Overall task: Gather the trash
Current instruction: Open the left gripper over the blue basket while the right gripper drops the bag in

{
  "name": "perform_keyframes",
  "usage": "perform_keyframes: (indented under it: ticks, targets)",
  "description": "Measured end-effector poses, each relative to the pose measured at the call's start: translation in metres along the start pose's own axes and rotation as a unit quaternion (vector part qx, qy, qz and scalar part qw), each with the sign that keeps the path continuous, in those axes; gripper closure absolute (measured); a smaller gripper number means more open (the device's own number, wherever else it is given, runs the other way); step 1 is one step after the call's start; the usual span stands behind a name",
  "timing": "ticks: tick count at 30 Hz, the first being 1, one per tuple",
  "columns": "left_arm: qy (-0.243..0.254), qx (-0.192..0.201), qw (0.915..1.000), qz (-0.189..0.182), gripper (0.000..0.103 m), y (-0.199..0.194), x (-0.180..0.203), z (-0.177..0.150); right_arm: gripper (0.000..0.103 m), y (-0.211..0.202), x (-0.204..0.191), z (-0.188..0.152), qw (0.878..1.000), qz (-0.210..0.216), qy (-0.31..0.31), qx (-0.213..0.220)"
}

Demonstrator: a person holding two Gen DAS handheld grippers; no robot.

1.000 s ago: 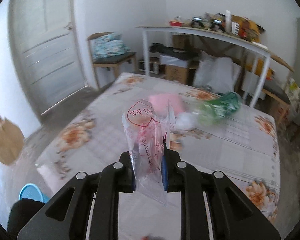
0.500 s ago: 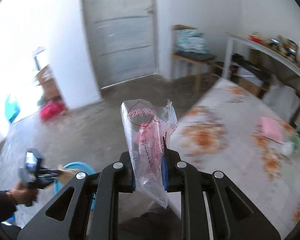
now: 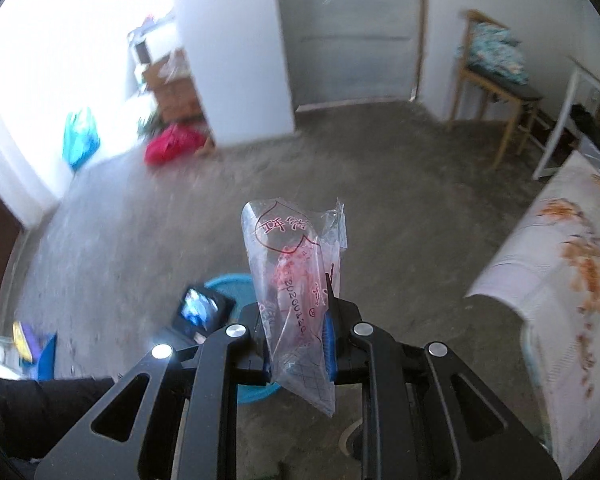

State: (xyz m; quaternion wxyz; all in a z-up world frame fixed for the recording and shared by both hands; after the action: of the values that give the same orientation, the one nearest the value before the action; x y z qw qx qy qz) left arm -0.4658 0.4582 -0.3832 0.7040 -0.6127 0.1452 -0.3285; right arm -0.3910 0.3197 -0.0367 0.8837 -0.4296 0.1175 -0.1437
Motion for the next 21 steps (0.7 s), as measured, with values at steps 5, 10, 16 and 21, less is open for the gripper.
perform_keyframes:
  ticks: [5,10,16,21]
  targets:
    - [-0.059,0.071,0.9946,-0.047,0.02,-0.08,-0.048,0.001,0.084,0.057,-0.037,-0.02,0.997,0.029,-0.031,-0.067]
    - [-0.132,0.137,0.9814,-0.027,0.019,-0.14,-0.115,0.011,0.084,0.135,-0.087,-0.057,0.984,0.08,-0.052,-0.154]
    - [-0.162,0.157,0.9739,-0.025,0.019,-0.159,-0.142,0.009,0.049,0.199,-0.132,-0.09,0.967,0.117,-0.07,-0.217]
    - [-0.15,0.162,0.9749,-0.03,0.019,-0.162,-0.129,0.015,0.009,0.234,-0.123,-0.156,0.941,0.112,-0.059,-0.315]
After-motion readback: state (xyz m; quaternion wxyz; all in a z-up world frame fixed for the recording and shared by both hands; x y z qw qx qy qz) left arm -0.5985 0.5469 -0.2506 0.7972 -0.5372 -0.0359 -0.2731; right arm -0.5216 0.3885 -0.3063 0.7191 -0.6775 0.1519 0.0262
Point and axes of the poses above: each gripper's, at about its wrist camera, not at the fingertips, and y roughly the way its jaws point, x to its right, z to its top, the point moved 10 cm from there along y, roughly the way its jaws point, and after that the axes turned 2 degrees about x, right-handed, at the moved point
